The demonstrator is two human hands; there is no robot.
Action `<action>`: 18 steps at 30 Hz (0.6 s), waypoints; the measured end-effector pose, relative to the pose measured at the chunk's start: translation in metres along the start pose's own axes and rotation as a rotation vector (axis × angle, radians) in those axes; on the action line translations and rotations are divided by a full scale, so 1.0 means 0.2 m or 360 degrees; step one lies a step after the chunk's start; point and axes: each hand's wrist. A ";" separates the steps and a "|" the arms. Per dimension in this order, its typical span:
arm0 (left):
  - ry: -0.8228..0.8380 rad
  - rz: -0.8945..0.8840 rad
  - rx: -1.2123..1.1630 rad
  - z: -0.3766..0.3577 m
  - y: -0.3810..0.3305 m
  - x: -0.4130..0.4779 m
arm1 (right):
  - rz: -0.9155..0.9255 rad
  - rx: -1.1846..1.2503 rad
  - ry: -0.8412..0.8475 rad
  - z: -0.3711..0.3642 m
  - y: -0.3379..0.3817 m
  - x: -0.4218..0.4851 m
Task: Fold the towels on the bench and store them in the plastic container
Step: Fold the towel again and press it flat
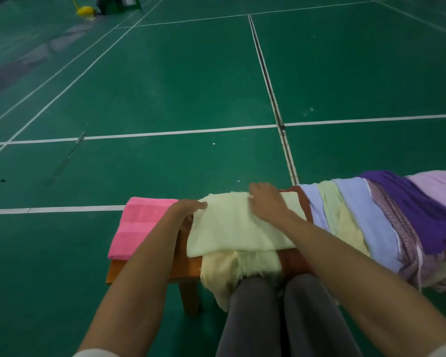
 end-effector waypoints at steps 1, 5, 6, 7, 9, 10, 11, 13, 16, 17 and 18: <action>0.0050 0.0017 0.0035 -0.01 0.00 -0.01 | 0.0095 0.0093 0.0065 -0.01 0.09 -0.02; 0.0074 -0.0178 0.0096 -0.05 0.02 0.00 | 0.0459 0.0294 0.0215 -0.09 0.39 -0.15; 0.0037 -0.0238 0.0064 -0.05 0.03 0.00 | 0.0545 0.0300 0.0229 -0.12 0.44 -0.18; 0.0006 -0.0277 -0.0009 -0.04 0.04 0.01 | 0.0614 0.0246 0.0254 -0.15 0.49 -0.20; 0.0036 -0.0234 -0.0103 -0.01 0.06 0.00 | 0.0673 0.0046 0.0333 -0.19 0.56 -0.24; 0.0069 -0.0191 -0.0095 0.01 0.06 -0.01 | 0.0660 -0.0054 0.0364 -0.21 0.58 -0.26; 0.0094 -0.0167 -0.0085 0.02 0.07 -0.02 | 0.0633 -0.0133 0.0365 -0.23 0.60 -0.28; 0.0007 -0.0167 -0.0188 0.03 0.07 -0.02 | 0.0561 -0.0228 0.0290 -0.26 0.62 -0.32; 0.0080 -0.0060 -0.0410 0.04 0.06 -0.06 | 0.0413 -0.0215 0.0113 -0.30 0.66 -0.36; 0.0125 -0.0012 -0.0453 0.04 0.06 -0.07 | 0.0369 -0.0166 0.0058 -0.31 0.67 -0.36; 0.0148 0.0029 -0.0498 0.05 0.05 -0.09 | 0.0326 -0.0126 0.0012 -0.31 0.68 -0.37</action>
Point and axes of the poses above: each hand's wrist, its own x-axis towards the middle knuckle, its own z-axis out of the back of the hand, y = z × x, and after that the axes turned 5 degrees about -z, right-handed
